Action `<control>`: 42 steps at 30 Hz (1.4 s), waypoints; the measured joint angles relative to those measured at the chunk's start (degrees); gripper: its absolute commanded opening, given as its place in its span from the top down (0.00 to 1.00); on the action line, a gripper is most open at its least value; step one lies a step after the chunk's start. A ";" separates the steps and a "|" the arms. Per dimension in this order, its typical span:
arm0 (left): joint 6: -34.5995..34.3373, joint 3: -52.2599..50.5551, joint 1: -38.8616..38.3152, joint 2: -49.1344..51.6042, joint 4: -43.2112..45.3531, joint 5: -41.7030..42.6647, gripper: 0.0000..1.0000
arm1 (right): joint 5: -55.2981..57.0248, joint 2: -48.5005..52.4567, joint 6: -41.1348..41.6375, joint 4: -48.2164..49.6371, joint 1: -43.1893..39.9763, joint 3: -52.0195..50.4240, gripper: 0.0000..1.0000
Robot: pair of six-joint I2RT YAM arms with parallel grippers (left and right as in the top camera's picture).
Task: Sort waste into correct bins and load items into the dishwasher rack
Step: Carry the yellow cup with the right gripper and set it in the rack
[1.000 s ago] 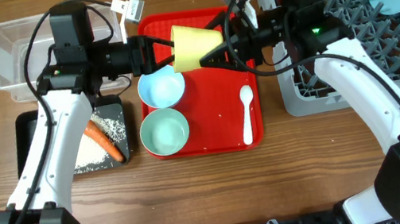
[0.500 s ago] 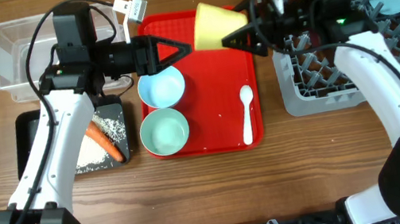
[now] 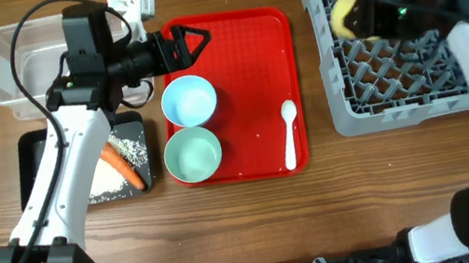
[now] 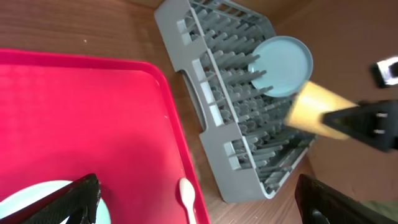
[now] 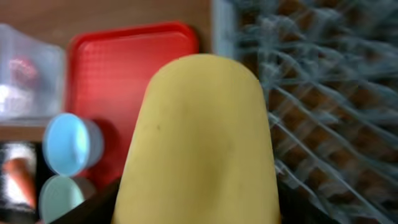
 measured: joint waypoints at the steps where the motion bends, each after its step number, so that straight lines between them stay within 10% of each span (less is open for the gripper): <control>1: 0.00 -0.02 0.00 0.00 0.02 -0.20 0.00 | 3.04 -0.28 0.13 -3.06 -0.04 1.90 0.47; 9: 0.00 -0.02 0.00 0.00 0.02 -0.61 0.00 | 14.32 1.70 0.20 -18.51 -0.04 1.14 0.48; 21: 0.00 -0.02 0.00 0.00 0.04 -0.83 0.00 | 13.51 3.48 0.17 -6.38 0.02 -13.07 0.50; 27: 0.00 -0.02 0.00 0.00 0.04 -0.83 0.00 | 12.35 3.48 0.72 -2.21 0.02 -16.02 0.02; 42: 0.00 -0.02 0.00 0.00 0.04 -0.85 0.00 | 0.15 2.69 -2.25 -6.12 2.84 -0.48 0.00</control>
